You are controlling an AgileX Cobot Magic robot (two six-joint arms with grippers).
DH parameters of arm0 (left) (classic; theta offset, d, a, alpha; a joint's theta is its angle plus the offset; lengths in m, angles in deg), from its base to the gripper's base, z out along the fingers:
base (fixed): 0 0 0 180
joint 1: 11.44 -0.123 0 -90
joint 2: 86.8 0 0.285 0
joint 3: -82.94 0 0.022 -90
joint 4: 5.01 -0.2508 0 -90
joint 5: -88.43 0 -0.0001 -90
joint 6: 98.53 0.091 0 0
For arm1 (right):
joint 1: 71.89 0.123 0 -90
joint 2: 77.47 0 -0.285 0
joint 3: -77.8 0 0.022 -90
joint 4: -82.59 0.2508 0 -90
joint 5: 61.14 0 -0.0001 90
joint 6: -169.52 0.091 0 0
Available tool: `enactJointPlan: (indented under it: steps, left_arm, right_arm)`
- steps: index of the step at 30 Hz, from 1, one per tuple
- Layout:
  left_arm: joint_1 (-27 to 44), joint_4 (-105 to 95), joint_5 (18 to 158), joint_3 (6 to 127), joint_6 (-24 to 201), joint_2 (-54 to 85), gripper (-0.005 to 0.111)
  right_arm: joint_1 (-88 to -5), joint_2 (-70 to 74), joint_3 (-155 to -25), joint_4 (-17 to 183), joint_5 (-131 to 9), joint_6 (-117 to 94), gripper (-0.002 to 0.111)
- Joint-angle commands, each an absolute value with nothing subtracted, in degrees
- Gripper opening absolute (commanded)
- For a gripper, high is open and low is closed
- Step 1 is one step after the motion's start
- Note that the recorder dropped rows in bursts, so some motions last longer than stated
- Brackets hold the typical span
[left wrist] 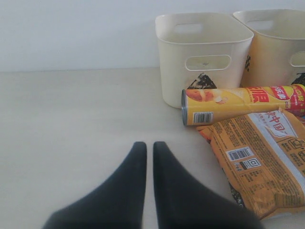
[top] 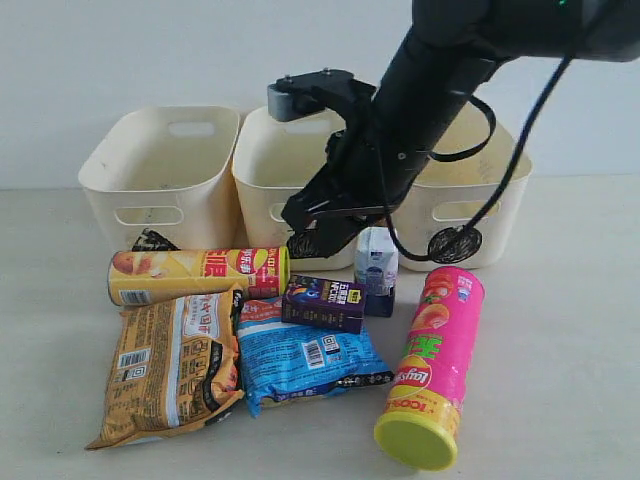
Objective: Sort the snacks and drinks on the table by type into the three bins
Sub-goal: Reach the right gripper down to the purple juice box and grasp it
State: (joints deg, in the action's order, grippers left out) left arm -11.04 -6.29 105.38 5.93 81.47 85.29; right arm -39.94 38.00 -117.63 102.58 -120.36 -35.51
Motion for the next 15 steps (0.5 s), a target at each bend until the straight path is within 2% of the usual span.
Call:
enactJointPlan:
  steps: [1,2,4,5,15]
  left_arm:
    - [-10.9,-6.0,105.4,5.7,81.5,85.4,0.004]
    - [-10.9,-6.0,105.4,5.7,81.5,85.4,0.004]
    - [-10.9,-6.0,105.4,5.7,81.5,85.4,0.004]
    - [-10.9,-6.0,105.4,5.7,81.5,85.4,0.004]
    - [-10.9,-6.0,105.4,5.7,81.5,85.4,0.004]
  right_arm:
    - [-40.0,43.6,-124.0,102.6,-124.5,-39.0,0.036]
    - [-40.0,45.0,-125.1,102.3,-125.0,-39.8,0.05]
    - [-40.0,46.6,-126.8,101.5,-125.0,-40.4,0.068]
    - [-40.0,47.5,-127.6,100.9,-125.1,-41.2,0.074]
    - [-40.0,54.9,-134.0,99.9,-126.0,-45.6,0.076]
